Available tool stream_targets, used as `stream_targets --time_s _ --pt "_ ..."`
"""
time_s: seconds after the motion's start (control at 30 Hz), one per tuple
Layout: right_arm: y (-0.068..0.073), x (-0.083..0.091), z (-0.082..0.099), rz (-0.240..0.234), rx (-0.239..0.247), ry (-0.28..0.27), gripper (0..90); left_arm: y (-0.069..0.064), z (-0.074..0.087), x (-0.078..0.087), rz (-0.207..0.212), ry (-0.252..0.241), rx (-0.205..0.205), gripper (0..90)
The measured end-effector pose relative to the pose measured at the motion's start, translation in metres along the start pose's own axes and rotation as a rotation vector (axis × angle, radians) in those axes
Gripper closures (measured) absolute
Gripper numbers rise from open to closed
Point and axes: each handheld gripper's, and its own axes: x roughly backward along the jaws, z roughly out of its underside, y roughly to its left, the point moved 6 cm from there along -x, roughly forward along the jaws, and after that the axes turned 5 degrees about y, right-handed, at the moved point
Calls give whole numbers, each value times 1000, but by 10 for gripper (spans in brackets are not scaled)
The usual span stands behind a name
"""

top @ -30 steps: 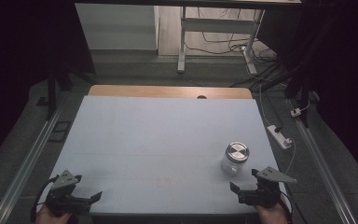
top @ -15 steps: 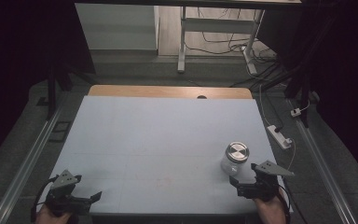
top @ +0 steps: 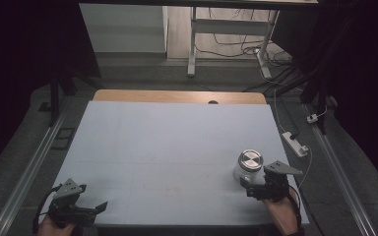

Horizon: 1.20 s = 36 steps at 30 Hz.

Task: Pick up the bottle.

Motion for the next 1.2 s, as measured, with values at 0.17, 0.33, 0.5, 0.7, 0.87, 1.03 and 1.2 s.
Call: stream_targets --time_s 0.17,0.33,0.5,0.7,0.87,1.03,1.2 --pt "-3 -6 -5 2 4 3 0 0 0 0 2 0 1 0" --pt "-5 -17 -6 -11 12 35 0 0 0 0 4 1 1 0" --pt "-2 -24 -12 -20 29 26 0 0 0 0 4 1 -1 0" --pt "-5 -33 -10 -7 28 56 0 0 0 0 6 1 -2 0" --pt "-6 -34 -10 0 41 45 90 0 0 0 8 0 -3 0" --pt "-9 -32 -11 7 52 34 146 0 0 0 8 1 -4 0" --pt "-8 -31 -11 11 64 32 149 0 0 0 11 -2 -4 0"
